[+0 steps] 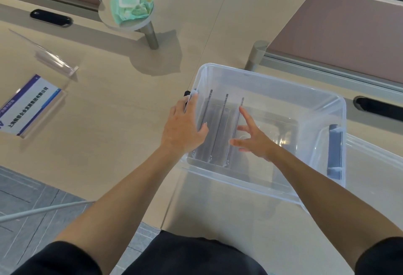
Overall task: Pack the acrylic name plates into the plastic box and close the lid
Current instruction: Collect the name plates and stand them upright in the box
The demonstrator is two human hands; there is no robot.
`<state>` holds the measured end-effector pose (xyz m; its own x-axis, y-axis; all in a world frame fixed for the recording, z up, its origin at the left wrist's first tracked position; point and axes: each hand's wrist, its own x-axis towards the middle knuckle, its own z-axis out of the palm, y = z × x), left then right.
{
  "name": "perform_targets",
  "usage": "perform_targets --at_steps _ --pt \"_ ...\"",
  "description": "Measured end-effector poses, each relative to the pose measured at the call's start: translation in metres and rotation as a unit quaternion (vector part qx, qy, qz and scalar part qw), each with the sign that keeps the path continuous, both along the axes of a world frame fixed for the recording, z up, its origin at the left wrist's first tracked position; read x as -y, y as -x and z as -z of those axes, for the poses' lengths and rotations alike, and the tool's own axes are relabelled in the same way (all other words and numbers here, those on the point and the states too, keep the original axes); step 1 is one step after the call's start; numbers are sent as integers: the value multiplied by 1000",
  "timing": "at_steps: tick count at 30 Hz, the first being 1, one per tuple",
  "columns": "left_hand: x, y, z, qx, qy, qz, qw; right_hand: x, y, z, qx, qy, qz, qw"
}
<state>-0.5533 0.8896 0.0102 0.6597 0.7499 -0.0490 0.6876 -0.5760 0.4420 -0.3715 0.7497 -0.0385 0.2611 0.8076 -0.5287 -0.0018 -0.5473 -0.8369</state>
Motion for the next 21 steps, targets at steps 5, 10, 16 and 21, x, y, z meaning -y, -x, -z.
perform_targets --at_steps 5,10,16,21 --pt "-1 0 0 0 0 1 1000 -3 1 0 -11 0 1 1000" --pt "-1 -1 1 -3 -1 4 1000 -3 2 -4 -34 16 5 999" --pt "-1 0 1 -6 -3 3 1000 -3 4 -8 -39 19 8 999" --pt "0 0 0 -1 3 3 1000 -1 3 -5 -44 19 5 999"
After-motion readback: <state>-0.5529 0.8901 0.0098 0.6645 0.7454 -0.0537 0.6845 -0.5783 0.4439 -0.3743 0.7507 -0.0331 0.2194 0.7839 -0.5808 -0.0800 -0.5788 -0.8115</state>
